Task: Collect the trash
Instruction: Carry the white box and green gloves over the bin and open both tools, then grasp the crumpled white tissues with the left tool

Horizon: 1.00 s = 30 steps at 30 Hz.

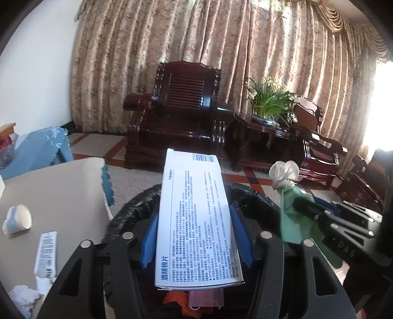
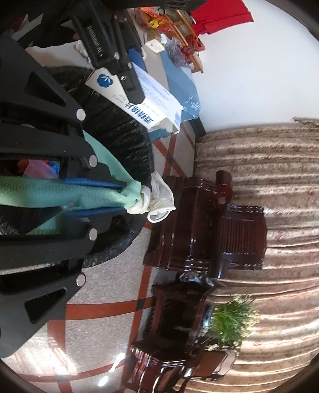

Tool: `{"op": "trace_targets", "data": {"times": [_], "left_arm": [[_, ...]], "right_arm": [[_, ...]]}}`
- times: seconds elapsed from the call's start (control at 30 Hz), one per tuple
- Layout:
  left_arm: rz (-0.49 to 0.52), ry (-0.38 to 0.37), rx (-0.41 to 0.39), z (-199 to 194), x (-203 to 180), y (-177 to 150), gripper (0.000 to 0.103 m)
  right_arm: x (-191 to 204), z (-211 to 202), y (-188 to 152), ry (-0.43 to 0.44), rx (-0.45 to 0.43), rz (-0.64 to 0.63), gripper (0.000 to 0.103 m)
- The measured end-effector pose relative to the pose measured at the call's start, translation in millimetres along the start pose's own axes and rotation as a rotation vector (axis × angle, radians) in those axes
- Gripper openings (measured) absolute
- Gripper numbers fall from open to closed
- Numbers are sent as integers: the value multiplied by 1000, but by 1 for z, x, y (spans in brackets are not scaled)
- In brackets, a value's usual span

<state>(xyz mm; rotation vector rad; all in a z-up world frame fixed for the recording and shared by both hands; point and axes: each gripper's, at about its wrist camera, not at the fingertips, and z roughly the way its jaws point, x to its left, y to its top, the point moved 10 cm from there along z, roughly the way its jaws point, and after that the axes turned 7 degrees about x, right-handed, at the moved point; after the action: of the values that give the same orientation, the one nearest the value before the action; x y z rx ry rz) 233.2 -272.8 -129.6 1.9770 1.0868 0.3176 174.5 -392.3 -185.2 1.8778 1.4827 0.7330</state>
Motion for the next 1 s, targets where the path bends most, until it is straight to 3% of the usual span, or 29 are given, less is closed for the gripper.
{"op": "trace_targets", "data": {"times": [0.07,0.13,0.23,0.27,0.3,0.4,0.63,1.0], "left_arm": [[-1,-15,12,3,-1,-2,63],[-5,-22,5,3,-1,-1,70],[-11,-21,-8,-6,4,1,74],[-16,-15,-13,-9,8,2,75],[-22,-10,-19,-13,13,3,77],[-29,22,-44,-29,27,6,82],[-33,150,-96,-77,82,-2,85],[-145,416,-83,-156,208,-68,85]], "right_arm": [[-4,3,-6,-16,7,9,22],[-8,5,-10,-33,14,21,37],[-11,3,-12,-48,12,40,61],[-13,2,-12,-58,8,48,82],[-12,-2,-12,-68,-7,61,91],[-1,-9,-7,-38,-33,67,97],[50,-21,12,41,-77,39,98],[181,-30,22,238,-101,-74,98]]}}
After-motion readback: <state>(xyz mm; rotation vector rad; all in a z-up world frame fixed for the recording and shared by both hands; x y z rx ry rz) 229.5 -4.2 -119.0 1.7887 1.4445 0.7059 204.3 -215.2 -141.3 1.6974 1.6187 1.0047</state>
